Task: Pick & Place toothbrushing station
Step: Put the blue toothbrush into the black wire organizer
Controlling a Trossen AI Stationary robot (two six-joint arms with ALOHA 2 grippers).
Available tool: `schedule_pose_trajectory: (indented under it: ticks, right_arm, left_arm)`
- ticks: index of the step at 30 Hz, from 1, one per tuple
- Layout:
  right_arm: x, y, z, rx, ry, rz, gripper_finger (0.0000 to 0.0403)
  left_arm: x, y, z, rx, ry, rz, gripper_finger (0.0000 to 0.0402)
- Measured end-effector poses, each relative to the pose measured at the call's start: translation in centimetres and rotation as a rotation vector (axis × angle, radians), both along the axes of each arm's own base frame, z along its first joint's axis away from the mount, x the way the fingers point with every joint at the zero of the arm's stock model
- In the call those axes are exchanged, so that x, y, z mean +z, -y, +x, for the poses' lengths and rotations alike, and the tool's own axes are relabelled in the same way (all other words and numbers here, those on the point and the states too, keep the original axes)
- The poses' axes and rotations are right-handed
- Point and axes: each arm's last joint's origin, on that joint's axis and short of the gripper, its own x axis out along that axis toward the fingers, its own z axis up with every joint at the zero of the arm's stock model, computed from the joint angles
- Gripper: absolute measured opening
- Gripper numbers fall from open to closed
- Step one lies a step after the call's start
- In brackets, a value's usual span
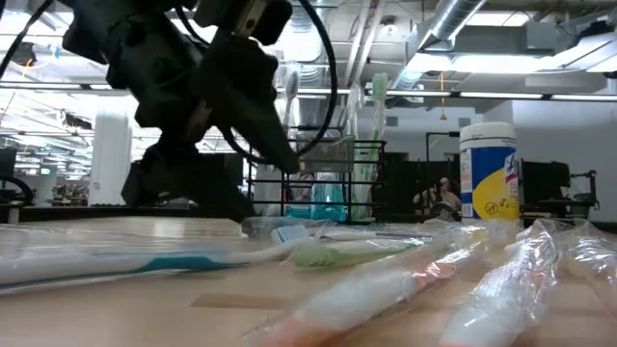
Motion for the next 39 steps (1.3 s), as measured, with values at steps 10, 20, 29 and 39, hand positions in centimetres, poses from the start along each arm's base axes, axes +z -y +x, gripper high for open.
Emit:
schedule_pose_trajectory:
  ticks: [10,20,29,39]
  right_arm:
    - [0.0,-0.1,0.0,0.004,0.004,0.0,0.0093]
    - [0.0,-0.3,0.0,0.014,0.003,0.0,0.0093]
    - [0.0,-0.3,0.0,0.014,0.003,-0.002,0.0093]
    - [0.0,-0.3,0.0,0.018,0.002,-0.029,0.0093]
  left_arm:
    - [-2.8,1.7,3.2,-0.058,-0.084,-0.092,0.0226]
    - [-3.1,1.4,2.9,-0.049,-0.111,-0.067,0.0128]
    - [-3.1,1.4,2.9,-0.09,-0.11,-0.077,0.0011]
    - [4.0,1.0,2.3,-0.027,0.141,0.021,0.0]
